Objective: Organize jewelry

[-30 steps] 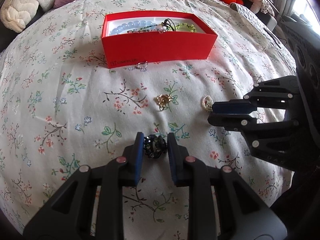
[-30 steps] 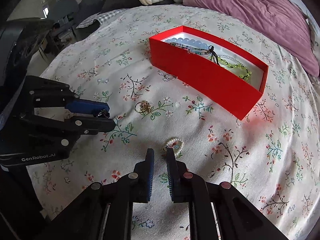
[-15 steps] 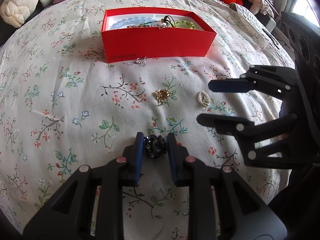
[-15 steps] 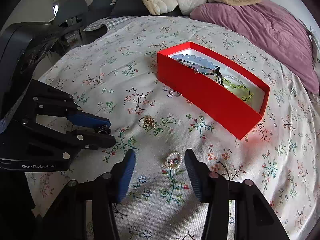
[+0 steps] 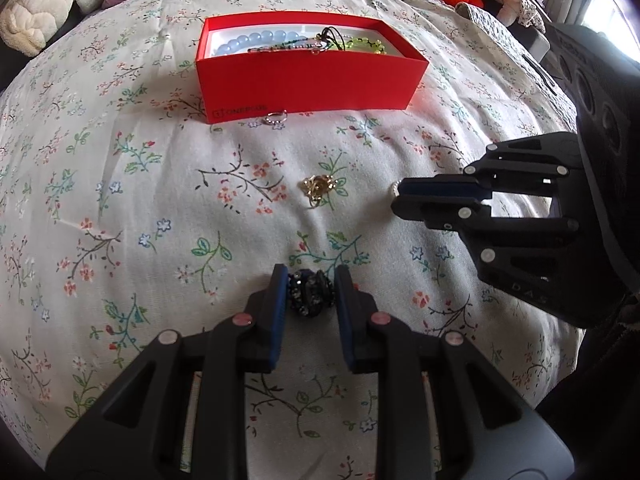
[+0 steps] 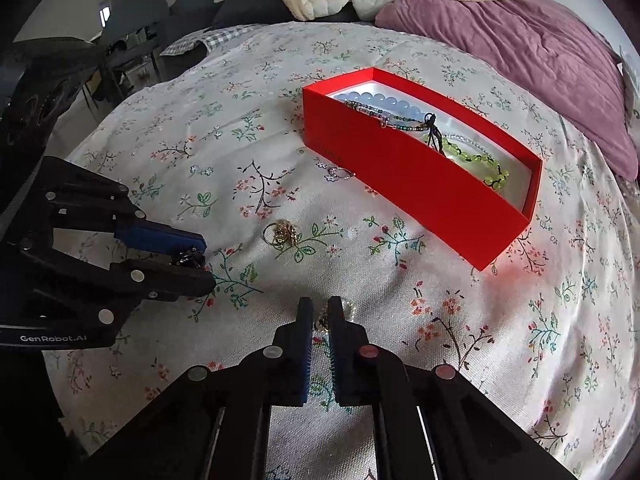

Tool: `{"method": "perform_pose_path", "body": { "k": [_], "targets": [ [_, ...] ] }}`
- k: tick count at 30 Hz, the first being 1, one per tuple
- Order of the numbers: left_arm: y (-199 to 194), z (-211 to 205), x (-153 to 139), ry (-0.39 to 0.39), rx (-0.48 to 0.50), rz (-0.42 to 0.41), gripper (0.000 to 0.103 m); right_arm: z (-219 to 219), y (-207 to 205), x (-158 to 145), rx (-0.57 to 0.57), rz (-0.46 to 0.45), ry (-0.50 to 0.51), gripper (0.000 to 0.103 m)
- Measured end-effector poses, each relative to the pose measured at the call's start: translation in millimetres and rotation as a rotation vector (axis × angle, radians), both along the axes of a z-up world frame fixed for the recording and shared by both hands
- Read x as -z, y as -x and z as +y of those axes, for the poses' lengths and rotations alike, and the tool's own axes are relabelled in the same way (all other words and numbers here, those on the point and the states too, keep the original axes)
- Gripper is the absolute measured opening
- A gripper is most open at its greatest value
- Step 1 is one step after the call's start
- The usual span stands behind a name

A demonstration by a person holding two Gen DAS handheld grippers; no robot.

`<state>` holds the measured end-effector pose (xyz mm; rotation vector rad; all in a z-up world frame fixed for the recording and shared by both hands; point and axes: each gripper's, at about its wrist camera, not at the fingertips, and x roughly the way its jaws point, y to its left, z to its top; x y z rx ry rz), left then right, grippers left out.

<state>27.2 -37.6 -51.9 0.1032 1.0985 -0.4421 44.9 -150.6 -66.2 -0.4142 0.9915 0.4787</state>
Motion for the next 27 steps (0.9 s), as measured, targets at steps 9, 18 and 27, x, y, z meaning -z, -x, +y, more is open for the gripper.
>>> {"method": "perform_pose_path", "body": {
  "k": [9,18,27],
  "targets": [
    [0.9,-0.2,-0.6,0.000,0.000,0.000,0.025,-4.4,14.0,-16.1,-0.009,-0.014,-0.049,0.007],
    [0.4,-4.4,-2.1,0.000,0.011,-0.001,0.025,-11.0,20.6,-29.9,-0.001,-0.033,-0.060,0.007],
    [-0.1,-5.0,-1.8,0.003,0.013,0.002,0.025,-14.1,20.0,-28.2,0.009,-0.025,-0.053,0.007]
  ]
}}
